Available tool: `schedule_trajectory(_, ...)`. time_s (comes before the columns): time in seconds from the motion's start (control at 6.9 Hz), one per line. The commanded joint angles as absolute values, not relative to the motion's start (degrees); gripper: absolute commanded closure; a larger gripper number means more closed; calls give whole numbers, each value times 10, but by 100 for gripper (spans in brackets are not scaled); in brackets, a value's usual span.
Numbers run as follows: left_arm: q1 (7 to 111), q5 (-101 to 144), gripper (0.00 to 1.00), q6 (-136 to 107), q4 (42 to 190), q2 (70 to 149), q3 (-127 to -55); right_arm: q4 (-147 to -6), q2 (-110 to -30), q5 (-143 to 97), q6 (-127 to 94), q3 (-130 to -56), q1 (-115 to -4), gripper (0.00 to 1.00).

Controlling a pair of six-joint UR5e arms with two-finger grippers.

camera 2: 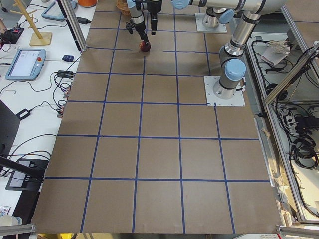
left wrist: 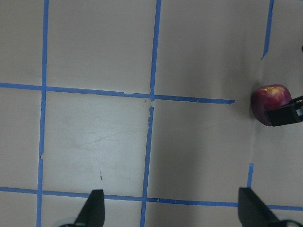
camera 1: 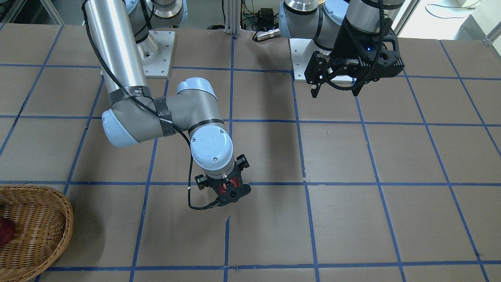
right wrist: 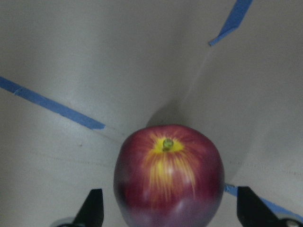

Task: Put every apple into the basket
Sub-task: 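Close the right gripper around the dark red apple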

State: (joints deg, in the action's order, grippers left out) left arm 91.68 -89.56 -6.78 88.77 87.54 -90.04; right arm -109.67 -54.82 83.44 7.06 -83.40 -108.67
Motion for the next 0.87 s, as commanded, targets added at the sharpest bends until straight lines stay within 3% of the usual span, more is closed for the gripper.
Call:
schedule_trajectory(0.0,916,-896,0,-69,888,875,-900,-1128,-527,837,72,-839,-1087,0)
schedule_trajectory(0.14,916,-896,0,-70,888,875,-900,-1164,-526,843,73,-846,-1087,35)
schedule_trajectory(0.29,916,-896,0,-70,888,875,-900,-1172,-532,847,73,-846,-1085,77)
schedule_trajectory(0.43,916,-896,0,-70,888,875,-900,-1165,-551,859,71,-838,-1082,100)
schedule_trajectory(0.72,913,-896,0,-69,888,875,-901,-1075,-636,894,77,-813,-993,100)
